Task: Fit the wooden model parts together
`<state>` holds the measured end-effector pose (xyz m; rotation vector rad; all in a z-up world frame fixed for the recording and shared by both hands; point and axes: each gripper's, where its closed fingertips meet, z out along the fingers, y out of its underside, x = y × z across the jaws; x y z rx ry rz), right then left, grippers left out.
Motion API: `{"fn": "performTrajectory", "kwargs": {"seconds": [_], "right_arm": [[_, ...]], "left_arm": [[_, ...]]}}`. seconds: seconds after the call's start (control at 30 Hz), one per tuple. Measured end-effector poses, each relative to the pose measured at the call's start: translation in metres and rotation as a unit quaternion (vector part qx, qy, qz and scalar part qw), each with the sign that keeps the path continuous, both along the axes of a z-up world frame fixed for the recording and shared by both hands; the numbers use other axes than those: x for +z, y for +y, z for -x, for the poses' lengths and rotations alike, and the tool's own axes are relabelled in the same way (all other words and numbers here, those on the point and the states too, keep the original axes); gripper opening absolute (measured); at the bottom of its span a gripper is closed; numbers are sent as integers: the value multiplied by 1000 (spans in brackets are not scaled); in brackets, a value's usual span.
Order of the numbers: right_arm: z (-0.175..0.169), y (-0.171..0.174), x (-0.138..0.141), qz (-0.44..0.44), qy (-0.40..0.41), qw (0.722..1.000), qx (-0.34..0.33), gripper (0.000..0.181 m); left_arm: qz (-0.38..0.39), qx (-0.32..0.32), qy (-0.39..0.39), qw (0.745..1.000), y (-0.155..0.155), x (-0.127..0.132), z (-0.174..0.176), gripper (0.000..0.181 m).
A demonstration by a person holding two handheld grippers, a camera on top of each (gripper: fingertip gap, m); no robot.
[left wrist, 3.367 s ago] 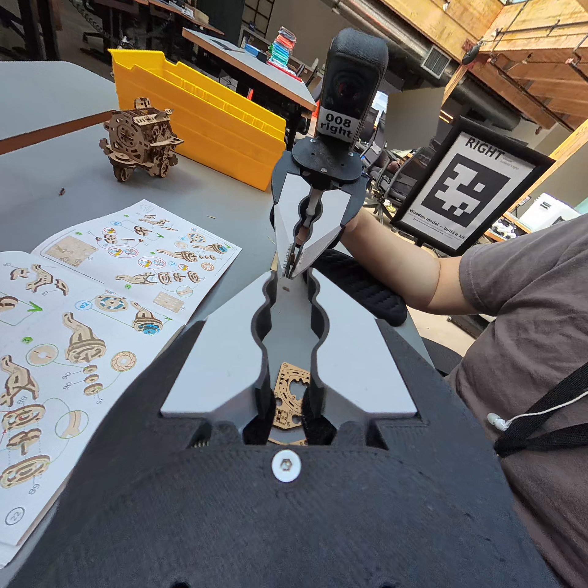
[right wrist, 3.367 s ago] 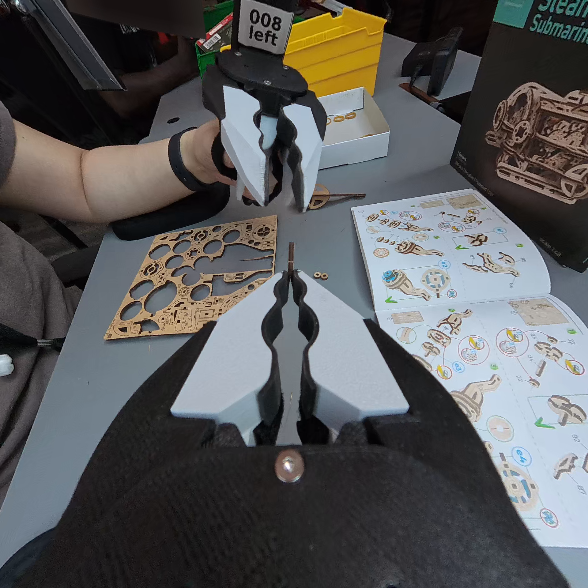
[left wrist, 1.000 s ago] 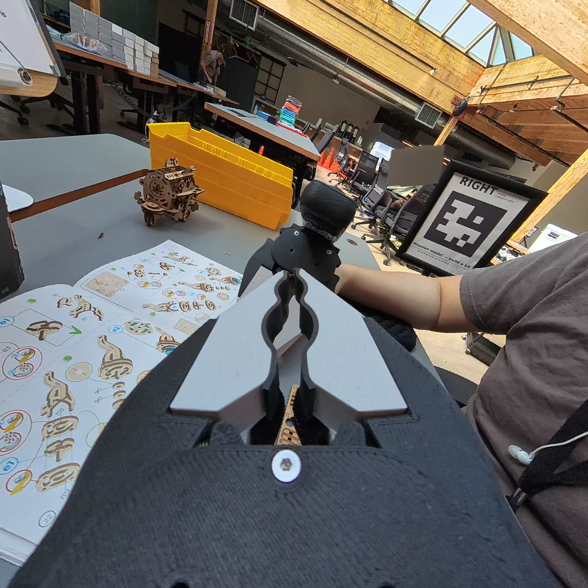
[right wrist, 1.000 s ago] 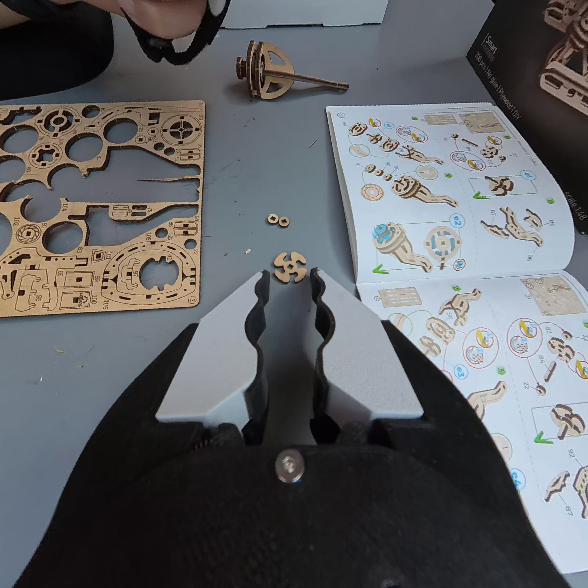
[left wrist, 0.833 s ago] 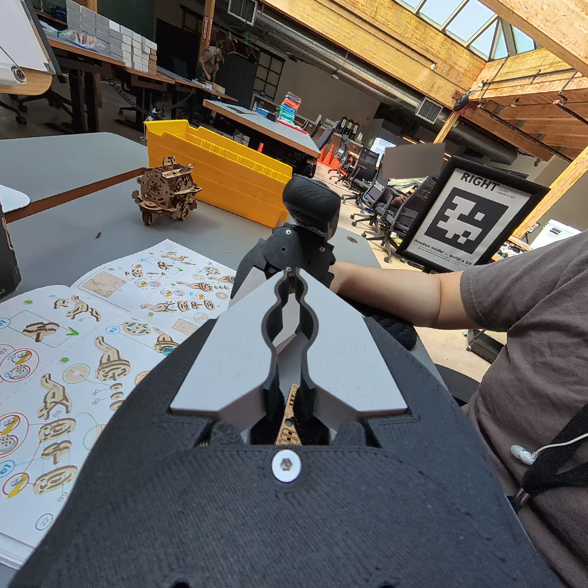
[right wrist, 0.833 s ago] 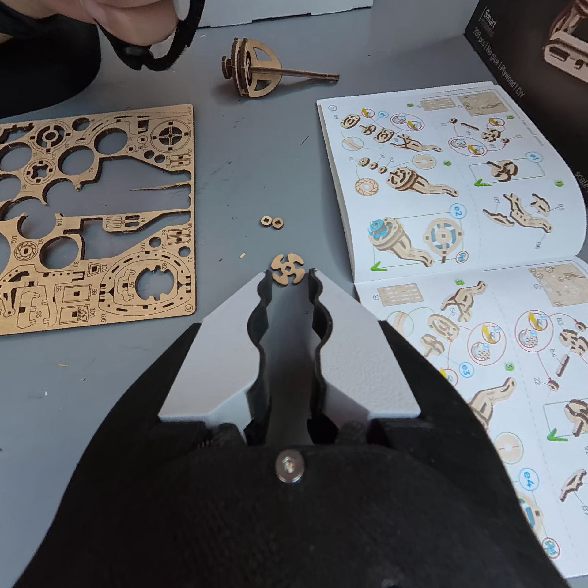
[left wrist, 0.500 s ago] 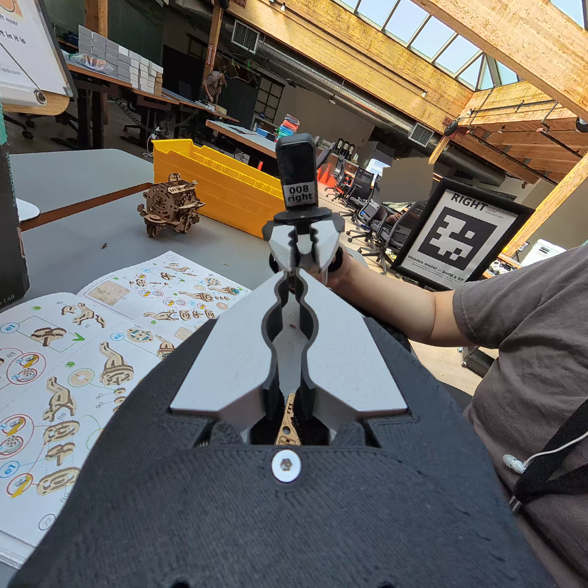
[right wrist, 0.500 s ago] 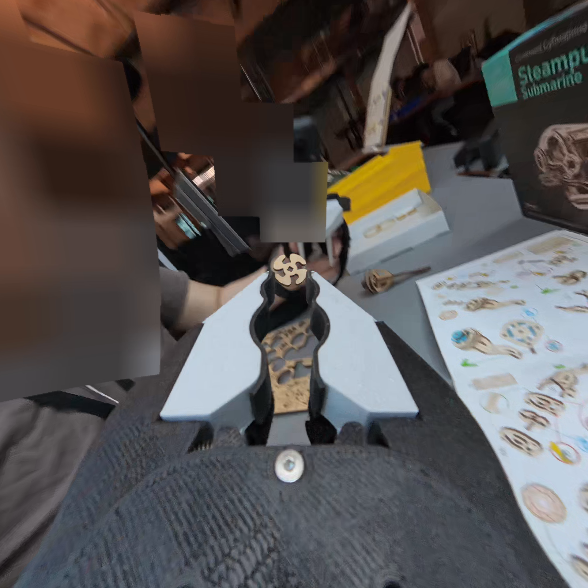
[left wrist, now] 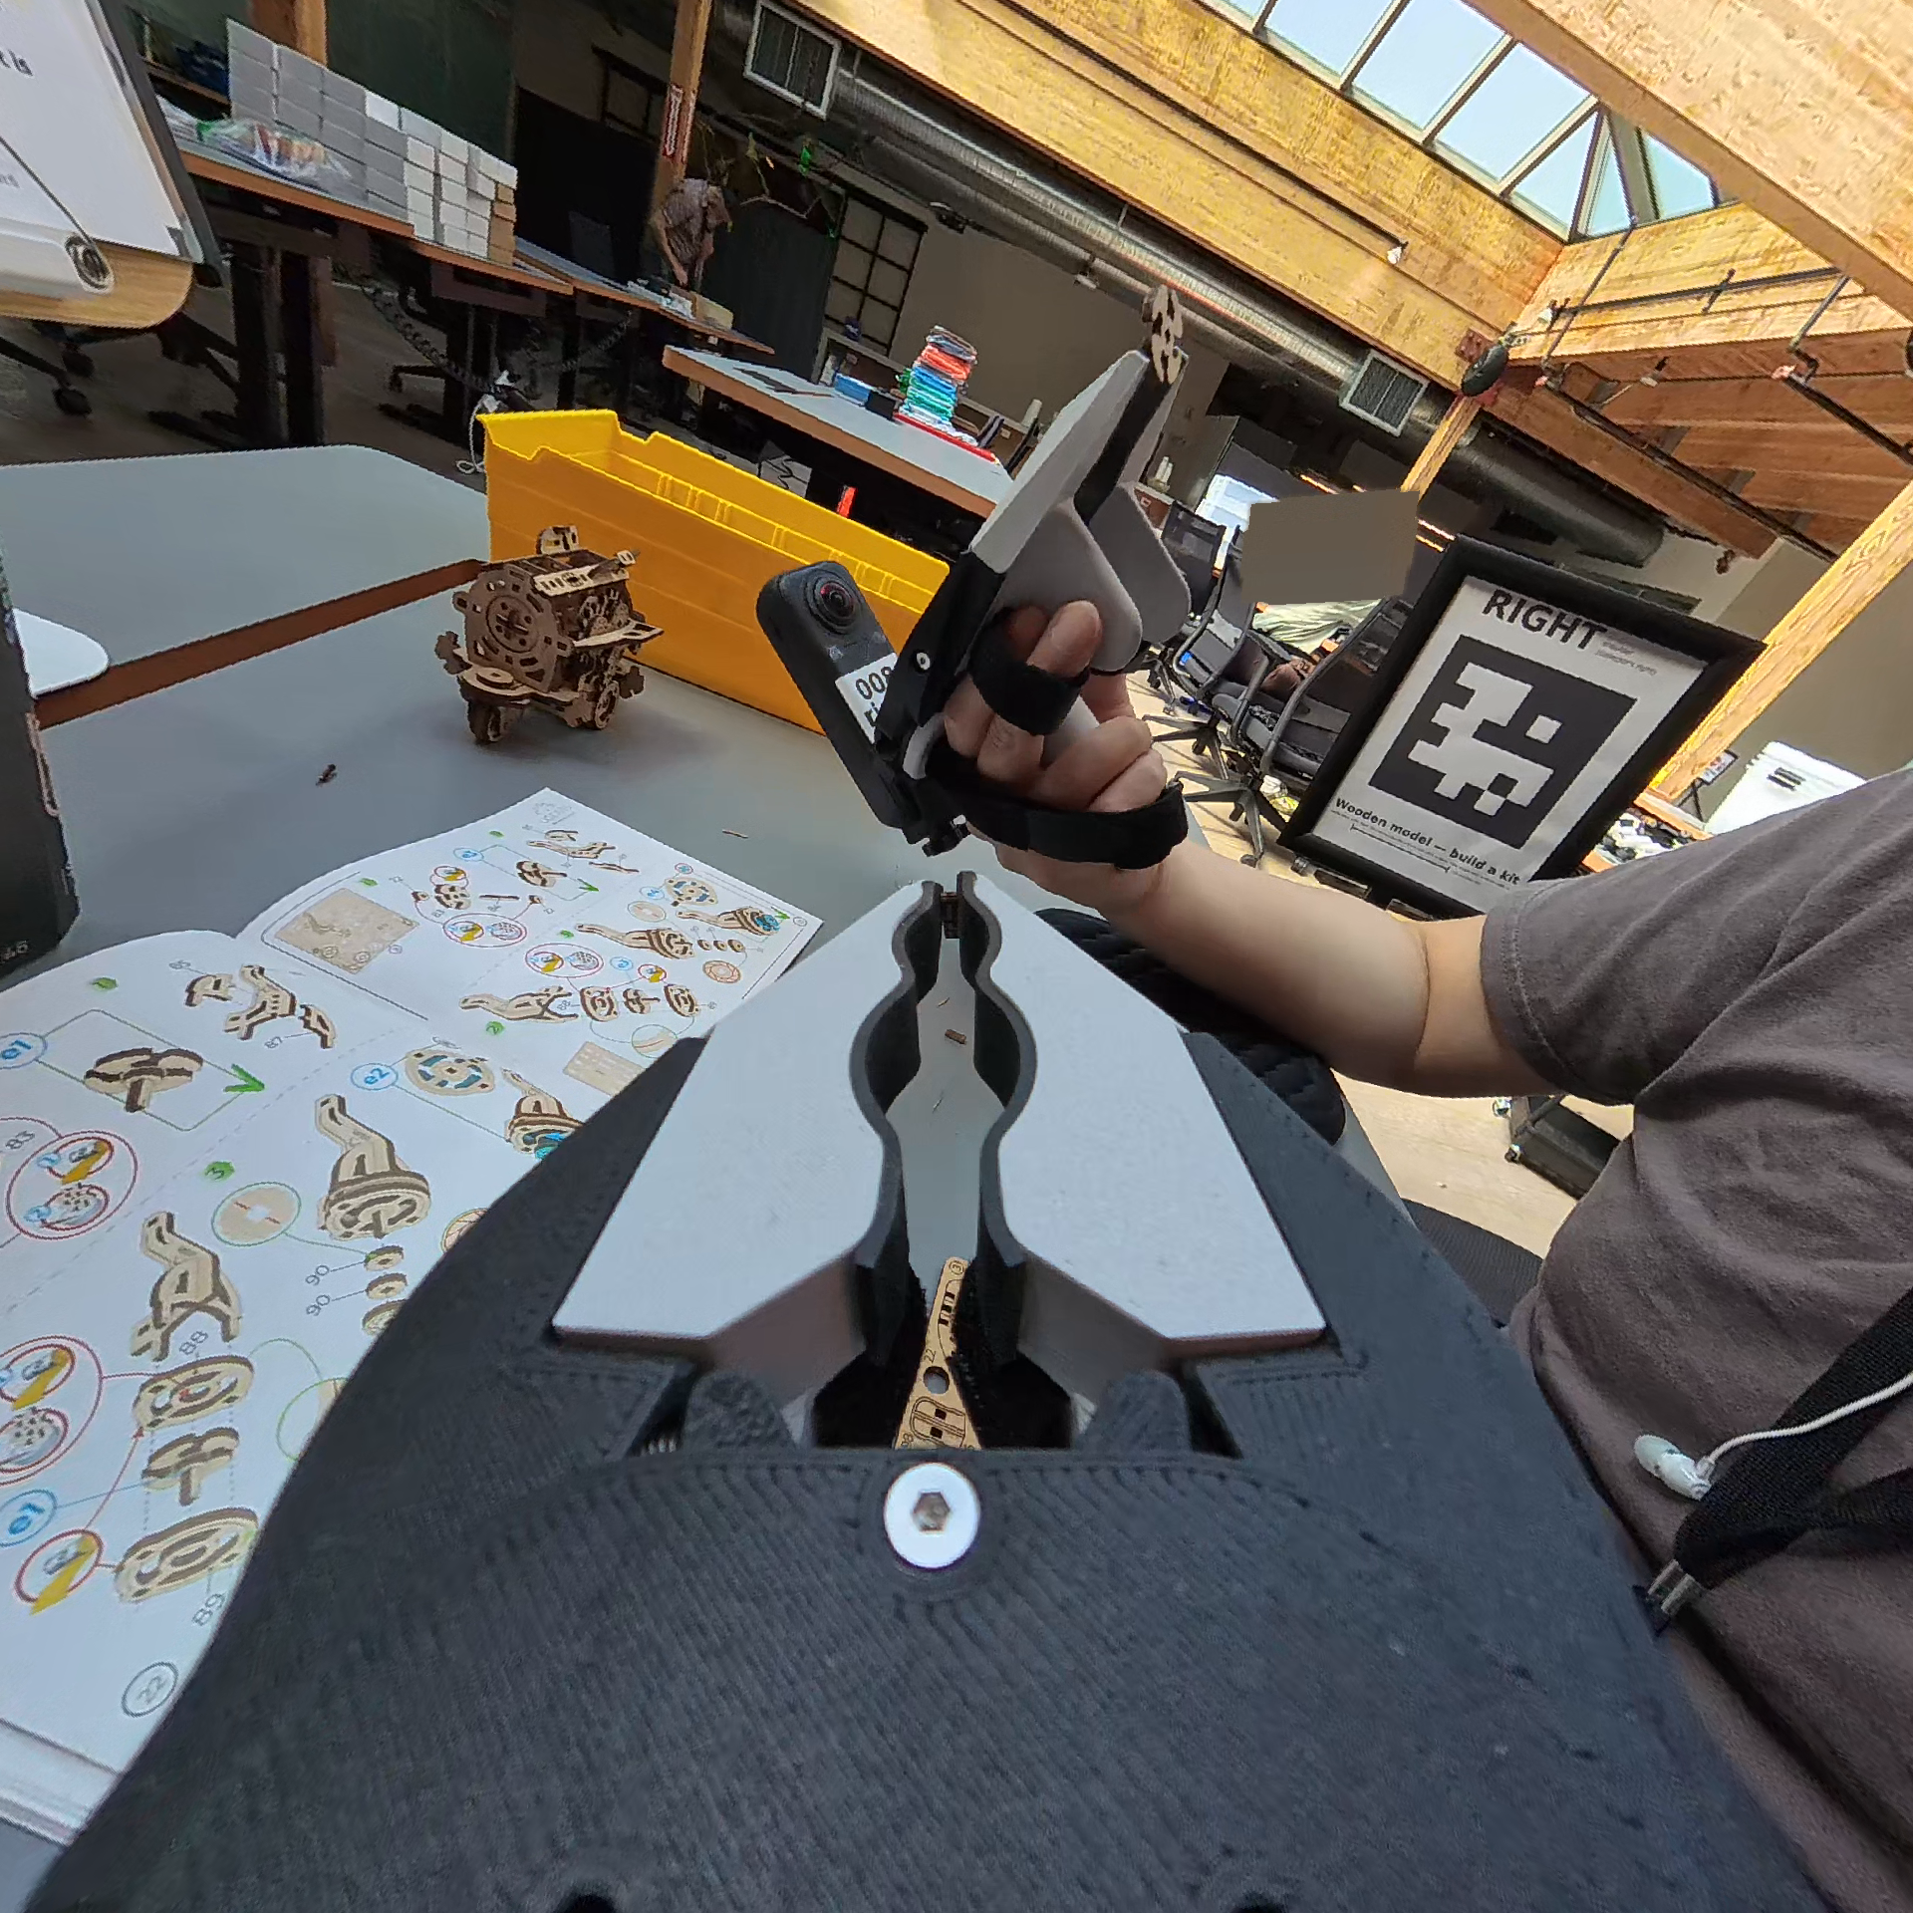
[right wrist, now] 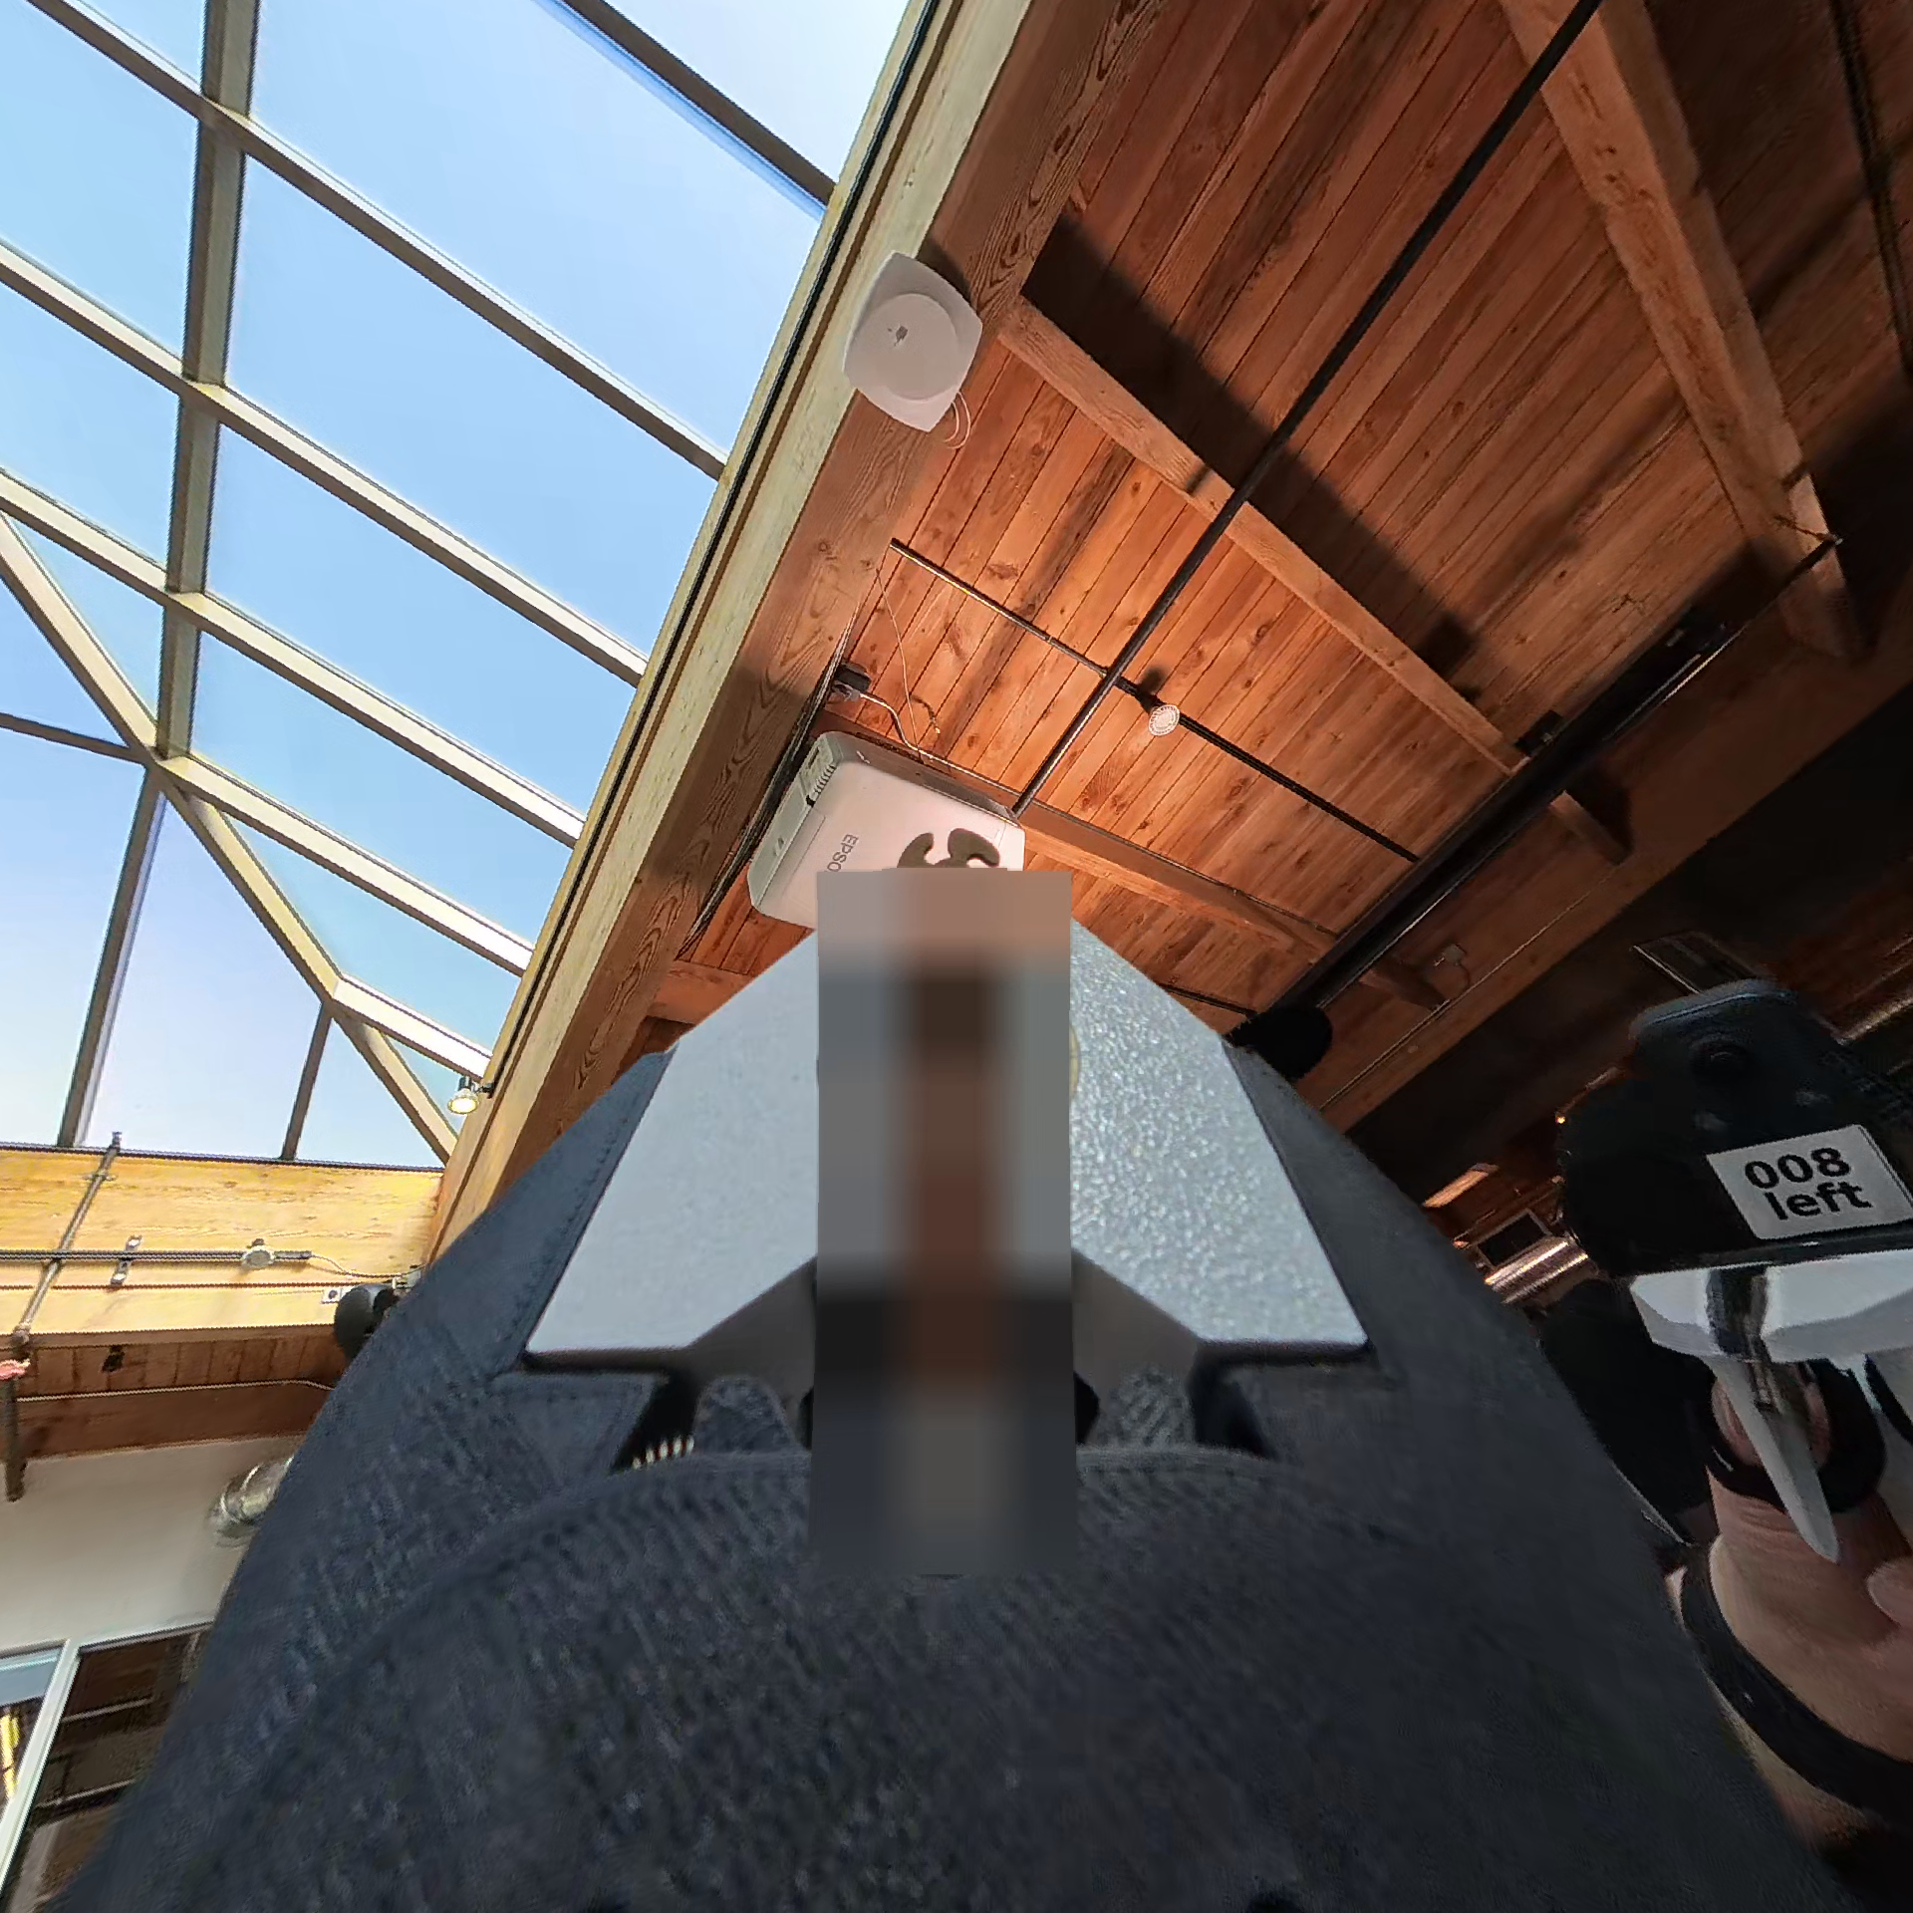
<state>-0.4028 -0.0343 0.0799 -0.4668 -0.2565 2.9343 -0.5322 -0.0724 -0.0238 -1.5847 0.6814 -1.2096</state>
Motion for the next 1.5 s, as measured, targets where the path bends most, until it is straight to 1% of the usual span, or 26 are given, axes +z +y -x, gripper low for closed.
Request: {"fn": "performTrajectory", "kwargs": {"seconds": [0.03,0.23,0.4,0.43,0.47,0.5,0.53,0.57,0.6,0.63,0.7,0.77,0.83,0.9,0.93,1.0,1.03,1.07,1.1,1.17,1.27,1.43,1.5], "right_arm": [[-1,3,0,10,3,1000,-3,16],[-10,29,-9,94,22,995,-39,17],[-3,31,-13,95,-5,994,-49,17],[4,29,-15,82,-30,994,-58,16],[14,27,-18,60,-75,992,-82,18],[29,26,-27,31,-147,981,-124,18],[45,27,-42,-11,-236,955,-178,18],[57,31,-59,-59,-327,911,-243,18],[62,39,-75,-110,-409,849,-316,18],[61,48,-86,-162,-469,779,-383,18],[55,58,-95,-257,-538,648,-475,18],[51,61,-101,-338,-575,529,-525,18],[51,63,-107,-402,-598,424,-550,18],[50,62,-108,-455,-598,328,-572,19],[50,60,-104,-481,-587,279,-588,19],[47,54,-85,-518,-545,176,-635,19],[45,48,-71,-527,-518,138,-660,19],[44,40,-58,-529,-490,116,-683,18],[44,32,-48,-527,-469,111,-700,18],[42,24,-38,-520,-448,117,-718,18],[39,30,-41,-513,-457,137,-713,18],[35,47,-60,-485,-505,215,-681,18],[38,49,-67,-479,-522,257,-658,19]], "left_arm": [[1,0,-1,1000,0,0,0,1],[3,2,-3,1000,1,0,2,1],[3,2,-2,1000,1,-1,1,1],[3,2,-2,1000,2,-1,2,1],[3,3,-3,1000,2,-1,2,0],[3,4,-3,1000,2,0,2,1],[3,5,-4,1000,2,0,3,1],[2,7,-5,1000,2,1,4,1],[2,8,-6,1000,3,1,5,0],[2,8,-6,1000,3,2,6,0],[1,11,-7,1000,3,2,7,0],[3,11,-9,1000,4,2,7,1],[5,11,-10,1000,4,2,7,1],[6,10,-9,1000,4,1,7,1],[6,10,-9,1000,4,1,7,1],[5,11,-8,1000,4,1,7,1],[5,12,-8,1000,4,2,7,1],[5,12,-9,1000,4,2,8,1],[5,13,-10,1000,4,2,8,0],[7,13,-11,1000,5,1,9,0],[9,14,-11,1000,5,1,9,1],[8,13,-10,1000,5,1,9,1],[10,13,-11,1000,5,1,9,1]]}}
